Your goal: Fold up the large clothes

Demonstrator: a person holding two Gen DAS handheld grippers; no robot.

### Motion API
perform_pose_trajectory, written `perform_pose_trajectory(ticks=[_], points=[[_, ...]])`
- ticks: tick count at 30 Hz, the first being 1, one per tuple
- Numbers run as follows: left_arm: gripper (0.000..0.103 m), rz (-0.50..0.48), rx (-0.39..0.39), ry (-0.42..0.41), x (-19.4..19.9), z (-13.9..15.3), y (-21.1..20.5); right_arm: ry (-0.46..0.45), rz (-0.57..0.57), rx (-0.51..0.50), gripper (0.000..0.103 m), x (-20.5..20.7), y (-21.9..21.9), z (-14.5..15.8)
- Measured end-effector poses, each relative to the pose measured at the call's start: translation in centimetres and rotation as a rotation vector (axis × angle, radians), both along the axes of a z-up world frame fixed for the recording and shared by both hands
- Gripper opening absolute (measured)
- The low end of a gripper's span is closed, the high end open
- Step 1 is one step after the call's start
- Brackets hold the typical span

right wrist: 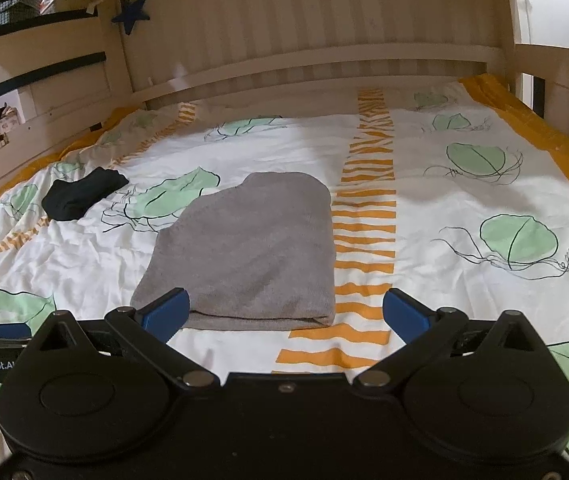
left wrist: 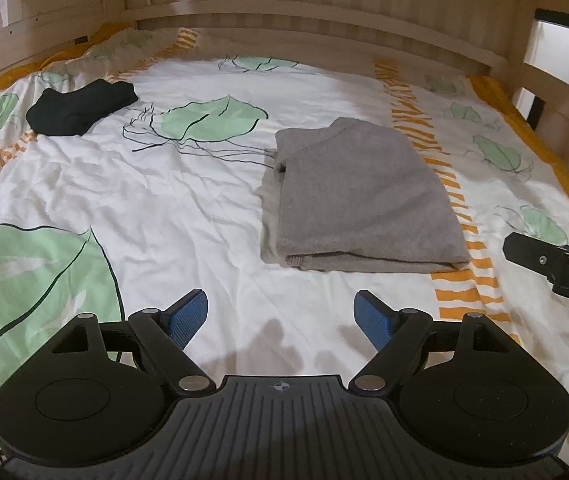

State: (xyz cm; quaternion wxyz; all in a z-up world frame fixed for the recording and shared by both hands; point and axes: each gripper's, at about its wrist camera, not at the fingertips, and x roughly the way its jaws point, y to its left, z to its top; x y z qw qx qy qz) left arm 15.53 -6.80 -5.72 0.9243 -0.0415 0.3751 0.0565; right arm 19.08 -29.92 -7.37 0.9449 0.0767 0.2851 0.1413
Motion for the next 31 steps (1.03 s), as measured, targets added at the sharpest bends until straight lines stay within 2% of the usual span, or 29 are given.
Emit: perform_pose_trajectory(ticks=[31], points=[[0.08,-0.01,0.01,0.035,0.05,-0.72,0.1,0.025,0.005,-0.009,0.102,0.2,0.26,-0.38]])
